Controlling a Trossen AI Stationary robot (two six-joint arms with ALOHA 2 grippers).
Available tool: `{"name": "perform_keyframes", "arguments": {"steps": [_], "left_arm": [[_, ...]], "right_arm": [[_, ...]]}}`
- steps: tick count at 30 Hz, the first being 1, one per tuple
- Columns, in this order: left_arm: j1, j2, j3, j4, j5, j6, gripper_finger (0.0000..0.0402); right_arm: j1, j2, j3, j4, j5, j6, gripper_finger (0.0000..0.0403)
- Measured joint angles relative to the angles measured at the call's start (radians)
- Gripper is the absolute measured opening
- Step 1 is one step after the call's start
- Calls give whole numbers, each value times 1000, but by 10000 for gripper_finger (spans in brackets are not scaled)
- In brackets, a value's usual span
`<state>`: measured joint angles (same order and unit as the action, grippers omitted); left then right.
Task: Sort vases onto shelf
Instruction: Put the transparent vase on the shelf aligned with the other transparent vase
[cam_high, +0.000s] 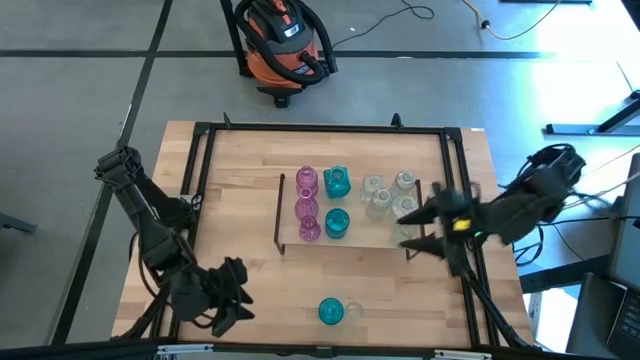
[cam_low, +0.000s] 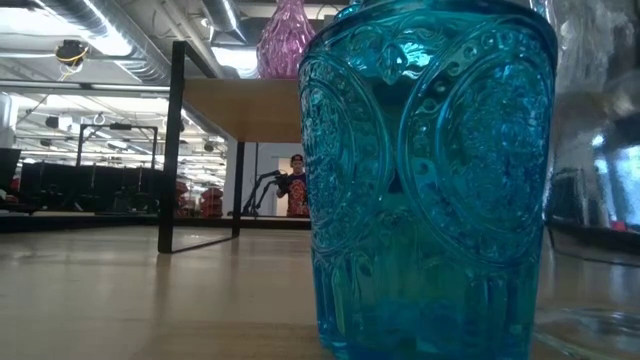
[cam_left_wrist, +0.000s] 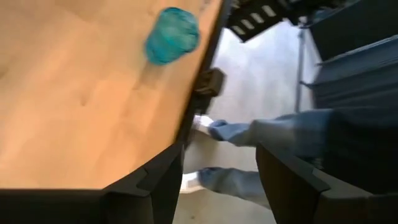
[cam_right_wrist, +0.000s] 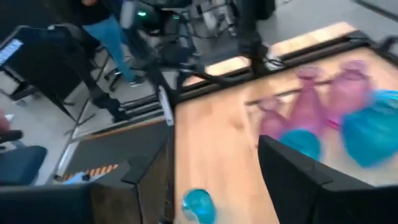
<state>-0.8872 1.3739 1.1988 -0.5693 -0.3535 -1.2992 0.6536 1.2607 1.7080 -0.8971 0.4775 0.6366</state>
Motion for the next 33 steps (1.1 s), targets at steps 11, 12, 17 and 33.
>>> {"name": "perform_keyframes", "arguments": {"steps": [11, 12, 17, 33], "left_arm": [[34, 0, 0, 5, 40, 157, 195], [34, 0, 0, 4, 41, 161, 195], [23, 0, -1, 4, 35, 160, 195], [-18, 0, -1, 5, 25, 124, 195]], "right_arm": [[58, 260, -1, 114, -271, 29, 220], [73, 284, -1, 123, -270, 38, 220], [133, 396, -1, 113, -256, 118, 220], [47, 476, -1, -7, -202, 333, 220]]}}
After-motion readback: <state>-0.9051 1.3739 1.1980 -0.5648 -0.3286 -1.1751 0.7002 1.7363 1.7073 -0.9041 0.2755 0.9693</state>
